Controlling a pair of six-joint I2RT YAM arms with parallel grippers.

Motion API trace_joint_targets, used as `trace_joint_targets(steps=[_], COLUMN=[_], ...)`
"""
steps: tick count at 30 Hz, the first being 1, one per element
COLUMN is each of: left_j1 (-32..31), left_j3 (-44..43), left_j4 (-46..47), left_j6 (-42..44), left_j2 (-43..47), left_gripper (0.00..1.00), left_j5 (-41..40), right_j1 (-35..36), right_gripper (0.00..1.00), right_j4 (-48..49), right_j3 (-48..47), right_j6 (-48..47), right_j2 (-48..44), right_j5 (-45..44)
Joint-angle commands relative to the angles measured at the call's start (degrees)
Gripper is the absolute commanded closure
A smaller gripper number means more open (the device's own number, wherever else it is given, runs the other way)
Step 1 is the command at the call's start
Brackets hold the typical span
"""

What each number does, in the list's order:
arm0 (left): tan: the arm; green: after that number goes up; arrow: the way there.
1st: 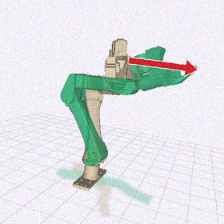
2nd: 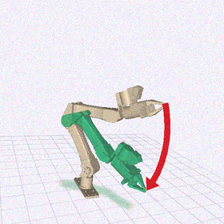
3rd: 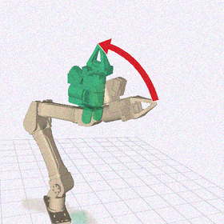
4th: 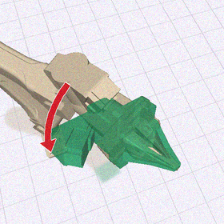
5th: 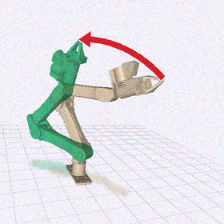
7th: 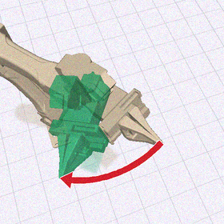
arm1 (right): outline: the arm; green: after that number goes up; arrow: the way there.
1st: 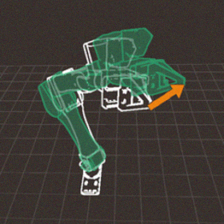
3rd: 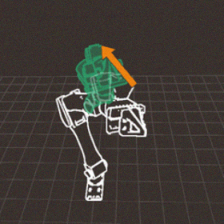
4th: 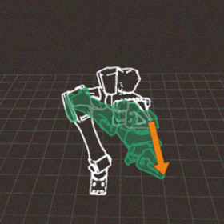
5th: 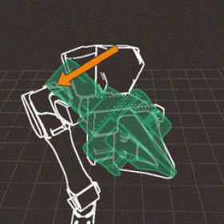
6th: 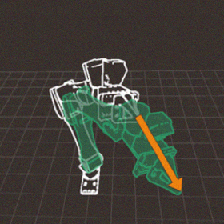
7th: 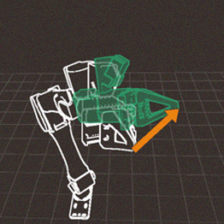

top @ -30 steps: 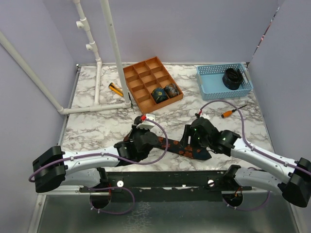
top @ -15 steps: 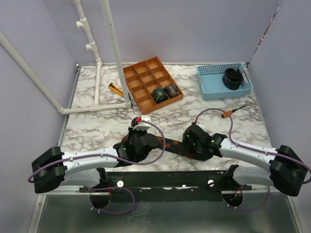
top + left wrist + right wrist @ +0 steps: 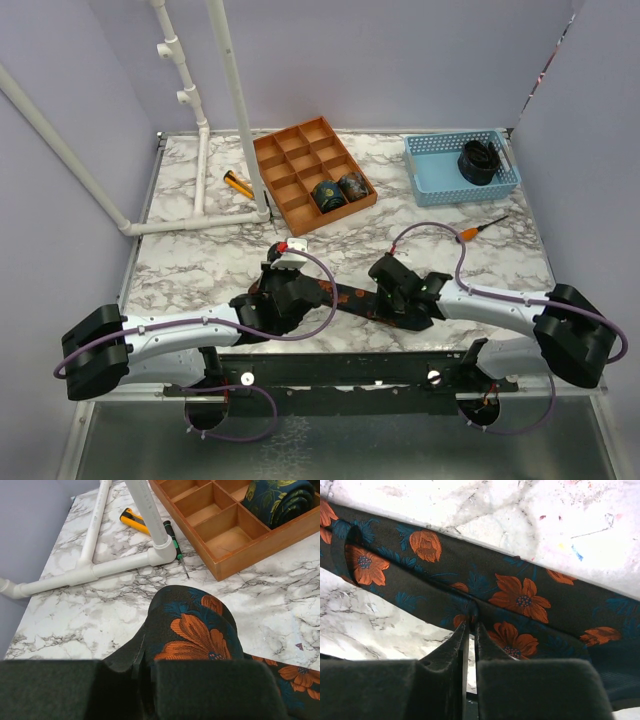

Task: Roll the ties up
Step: Flatten out the tie at the center of the board.

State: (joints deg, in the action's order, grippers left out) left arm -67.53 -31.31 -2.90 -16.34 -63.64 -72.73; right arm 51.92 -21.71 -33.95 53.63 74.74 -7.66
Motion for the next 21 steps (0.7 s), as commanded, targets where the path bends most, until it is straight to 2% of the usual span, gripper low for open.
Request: trace_joint_targets(steps=[1,4,9,12,14,19,21], left_j1=[-0.24,-0.24,-0.23,-0.24,-0.24,-0.24,-0.24], left_j3=[0.63,0.38,0.33,0.13,-0.16,-1.84,-2.84], left_j4=[-1.28,-2.32,-4.33,-5.45,-6.33,-10.00,-11.57], left_j6=[-0.67,-1.09,-2.62,-3.61,-4.10,-5.28,-5.79], left_j2=[0.75,0.77,1.77,3.25,4.30,7.68,9.51], left_gripper=[0.90,0.63,0.36,0.24,0.20,0.02,0.01], left_j5=[-1.54,-1.32,-0.48,0.76,1.82,4.85,5.37], right_j1=[0.26,0.16,-0.44,-1.79,-3.70,-7.07,-7.09], right_gripper=[0.99,1.00,1.00,1.00,1.00,1.00,1.00], right_j4=[-1.87,-6.49,-14.55,-16.98,-17.76,-16.90,-16.55], right_j3=[-0.95,-1.73,-2.53,-2.09,-1.55,-0.14,0.51], right_j6=[1.82,2.40,2.51,2.75,2.25,0.18,0.42], right_j2=[-1.38,-4.40,-7.56,-9.73,-10.76,-11.58,-12.12], right_j5=[-3.37,-7.90,-14.90,-16.03,-15.77,-12.26,-9.97])
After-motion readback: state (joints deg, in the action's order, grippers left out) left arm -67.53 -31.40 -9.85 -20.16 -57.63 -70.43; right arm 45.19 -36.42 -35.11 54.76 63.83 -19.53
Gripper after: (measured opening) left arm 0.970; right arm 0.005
